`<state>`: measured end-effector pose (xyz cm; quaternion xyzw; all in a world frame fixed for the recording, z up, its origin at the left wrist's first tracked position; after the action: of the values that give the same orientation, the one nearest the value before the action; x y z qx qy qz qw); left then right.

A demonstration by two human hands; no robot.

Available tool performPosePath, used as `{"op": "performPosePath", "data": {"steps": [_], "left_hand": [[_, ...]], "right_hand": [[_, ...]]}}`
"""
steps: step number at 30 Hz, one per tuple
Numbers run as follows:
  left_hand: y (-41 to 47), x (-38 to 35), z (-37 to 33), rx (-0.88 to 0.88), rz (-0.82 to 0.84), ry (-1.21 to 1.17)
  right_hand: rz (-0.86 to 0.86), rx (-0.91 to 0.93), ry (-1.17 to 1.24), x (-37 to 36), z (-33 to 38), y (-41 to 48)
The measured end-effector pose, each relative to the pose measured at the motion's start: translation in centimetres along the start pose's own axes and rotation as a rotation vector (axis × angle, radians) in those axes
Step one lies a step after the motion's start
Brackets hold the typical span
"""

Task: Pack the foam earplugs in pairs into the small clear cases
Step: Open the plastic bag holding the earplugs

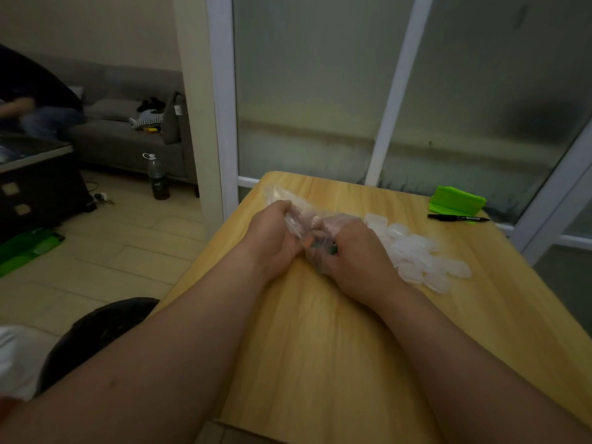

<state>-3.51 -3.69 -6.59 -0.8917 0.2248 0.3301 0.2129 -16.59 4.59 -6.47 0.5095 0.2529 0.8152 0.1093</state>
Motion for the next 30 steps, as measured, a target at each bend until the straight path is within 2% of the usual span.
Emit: {"op": "performPosePath", "data": {"steps": [10,13,17,20,30], "left_hand": [[-0.1,1.0,-1.0,-0.034,-0.103,0.058],[-0.6,1.0,-0.9,-0.04,-0.127,0.063],[-0.9,0.4,-0.7,-0.043,-0.12,0.084],[-0.7,0.6,-0.7,-0.034,-0.142,0.071],[0.1,1.8,-0.9,-0.075,-0.286,0.011]], "right_hand": [[-0.056,-0.018,-0.093,0.4,-0.2,-0.1],[0.011,-0.024,-0.087,0.2,-0.1,-0.2],[0.143,0.084,-0.087,-0.1,0.5,-0.3],[0.188,0.096,-0.086,-0.4,0.6,-0.2],[0.043,-0.007,-0.092,-0.3,0.3,-0.4]]}}
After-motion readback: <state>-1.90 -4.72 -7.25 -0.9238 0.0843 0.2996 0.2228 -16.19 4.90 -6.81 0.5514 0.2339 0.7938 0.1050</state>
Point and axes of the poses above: each hand's wrist, its own y-axis towards the middle knuckle, its own x-axis out of the back of the hand, z = x × y, the point moved 2 cm from there along y, towards the middle knuckle, and after that the axes turned 5 degrees about x, right-handed, at the moved point
